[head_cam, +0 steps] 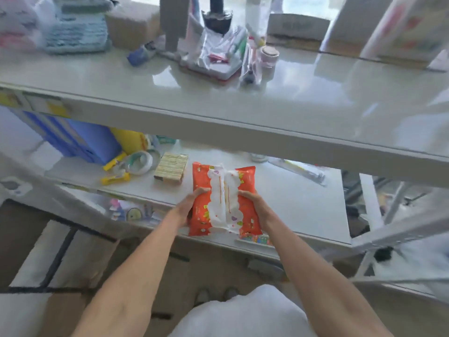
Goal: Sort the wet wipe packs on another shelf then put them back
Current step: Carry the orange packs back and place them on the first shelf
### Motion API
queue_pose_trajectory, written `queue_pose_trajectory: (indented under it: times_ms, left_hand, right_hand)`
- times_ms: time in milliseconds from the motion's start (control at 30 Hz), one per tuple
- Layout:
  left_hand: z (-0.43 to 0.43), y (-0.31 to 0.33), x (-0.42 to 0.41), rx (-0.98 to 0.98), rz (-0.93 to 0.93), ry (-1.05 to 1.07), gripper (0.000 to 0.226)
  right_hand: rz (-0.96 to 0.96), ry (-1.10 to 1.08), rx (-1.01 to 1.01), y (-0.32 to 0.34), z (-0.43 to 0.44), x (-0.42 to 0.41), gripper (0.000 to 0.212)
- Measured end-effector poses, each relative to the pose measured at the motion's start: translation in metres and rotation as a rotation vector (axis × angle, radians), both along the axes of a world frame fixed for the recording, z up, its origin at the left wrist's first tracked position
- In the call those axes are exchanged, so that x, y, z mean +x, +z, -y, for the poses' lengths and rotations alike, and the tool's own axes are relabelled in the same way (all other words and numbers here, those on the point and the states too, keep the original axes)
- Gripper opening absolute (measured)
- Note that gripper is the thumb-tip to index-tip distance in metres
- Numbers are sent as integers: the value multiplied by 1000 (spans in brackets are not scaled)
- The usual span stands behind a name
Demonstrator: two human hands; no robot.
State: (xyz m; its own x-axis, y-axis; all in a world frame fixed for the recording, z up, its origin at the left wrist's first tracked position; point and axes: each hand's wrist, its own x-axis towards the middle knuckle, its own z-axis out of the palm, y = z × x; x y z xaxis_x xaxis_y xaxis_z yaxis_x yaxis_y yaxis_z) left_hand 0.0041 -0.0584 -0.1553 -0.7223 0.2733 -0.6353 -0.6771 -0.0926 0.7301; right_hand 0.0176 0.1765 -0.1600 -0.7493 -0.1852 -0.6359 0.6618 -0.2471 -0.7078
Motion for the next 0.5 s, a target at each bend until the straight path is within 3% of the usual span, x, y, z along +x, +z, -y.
queue_pose_trajectory:
  times_ms: [67, 200, 267, 367, 433, 500]
  left_hand:
    - [-1, 0, -28, -32, -14, -64, 57]
    - [-10, 1, -70, -91, -28, -134, 33]
    - [-15, 1, -81, -171, -13, -175, 28]
    - [-13, -13, -99, -359, -161, -162, 43]
    - [-5, -21, -104, -507, -293, -98, 50]
    - [-3, -21, -100, -369, -281, -76, 48]
  right_hand:
    - [-32, -59, 14, -6, -3, -12, 61]
    - [-116, -129, 107, -13, -2, -37, 53]
    - [-144, -101, 336, -21, -2, -47, 57]
    - [-148, -22, 783, -34, -4, -52, 88]
    - [-194, -33, 852, -33, 1, -49, 97]
    - [-229, -79, 834, -35, 7, -47, 93]
